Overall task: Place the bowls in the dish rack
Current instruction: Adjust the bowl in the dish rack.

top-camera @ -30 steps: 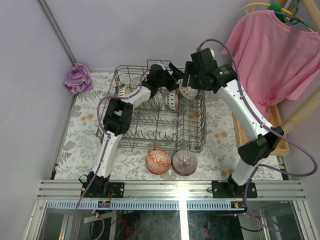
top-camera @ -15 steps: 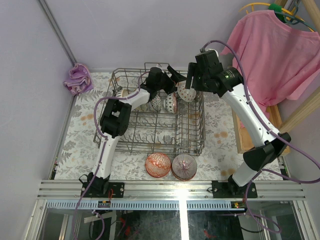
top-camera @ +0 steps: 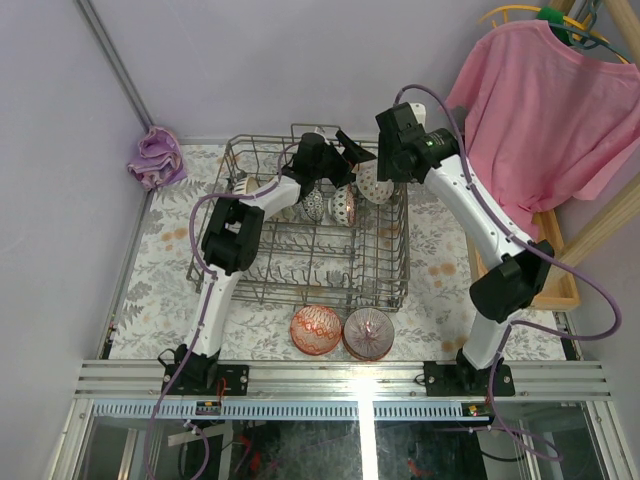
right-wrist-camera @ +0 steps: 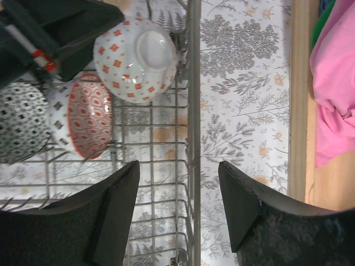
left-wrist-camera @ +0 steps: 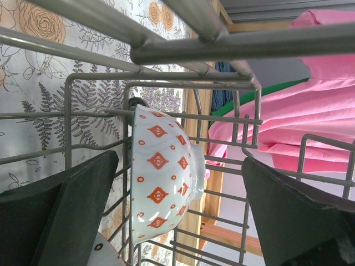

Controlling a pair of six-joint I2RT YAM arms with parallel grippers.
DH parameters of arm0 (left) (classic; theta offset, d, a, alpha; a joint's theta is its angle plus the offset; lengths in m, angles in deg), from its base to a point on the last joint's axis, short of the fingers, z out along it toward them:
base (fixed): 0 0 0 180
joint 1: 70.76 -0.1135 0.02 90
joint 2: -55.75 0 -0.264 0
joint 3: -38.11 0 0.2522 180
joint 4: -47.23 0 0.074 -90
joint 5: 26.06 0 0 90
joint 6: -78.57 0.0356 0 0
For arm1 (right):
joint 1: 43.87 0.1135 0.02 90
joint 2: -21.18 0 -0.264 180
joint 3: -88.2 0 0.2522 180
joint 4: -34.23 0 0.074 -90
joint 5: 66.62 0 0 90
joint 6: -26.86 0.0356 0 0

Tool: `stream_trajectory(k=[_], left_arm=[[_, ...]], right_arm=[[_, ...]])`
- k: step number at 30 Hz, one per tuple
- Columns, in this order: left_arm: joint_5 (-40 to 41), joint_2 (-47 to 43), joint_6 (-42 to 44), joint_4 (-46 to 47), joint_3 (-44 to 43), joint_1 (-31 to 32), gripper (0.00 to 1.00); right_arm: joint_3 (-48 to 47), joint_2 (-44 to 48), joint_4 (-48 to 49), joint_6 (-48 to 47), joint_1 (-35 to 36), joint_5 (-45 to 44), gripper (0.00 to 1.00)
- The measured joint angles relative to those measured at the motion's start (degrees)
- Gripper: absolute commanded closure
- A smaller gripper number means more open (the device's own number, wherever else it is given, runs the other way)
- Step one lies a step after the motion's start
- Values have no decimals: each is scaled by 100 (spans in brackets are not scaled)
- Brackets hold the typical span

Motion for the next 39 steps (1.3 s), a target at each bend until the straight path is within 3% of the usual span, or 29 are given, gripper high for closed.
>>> stream_trajectory(k=[2,4,5,13,20,31,39], left_arm=[[-44,0,-9,20,2,-7,0],[-120,0,-46,127,46,-17,0],[-179,0,-74,227,87,-33,0],[-975,33,-649,1856,688,-278,0],[-1259,131,-1003,2236,669,-363,0],[-1547,133,-2389,2769,584,-535,0],[-1585,173,-2514,3062,612,-542,0]], right_arm=[[-2,-149,2,-68,-87,-20,63],[-2,-308,2,-142,-164,-22,96],[-4,-391,2,-168,-190,-24,100],[-153,-564,-57,-153,-249,-70,100],[-219,-619,-39,-153,-249,-57,100],[-221,-629,26,-142,-258,-46,100],[-221,-629,39,-140,-280,17,100]])
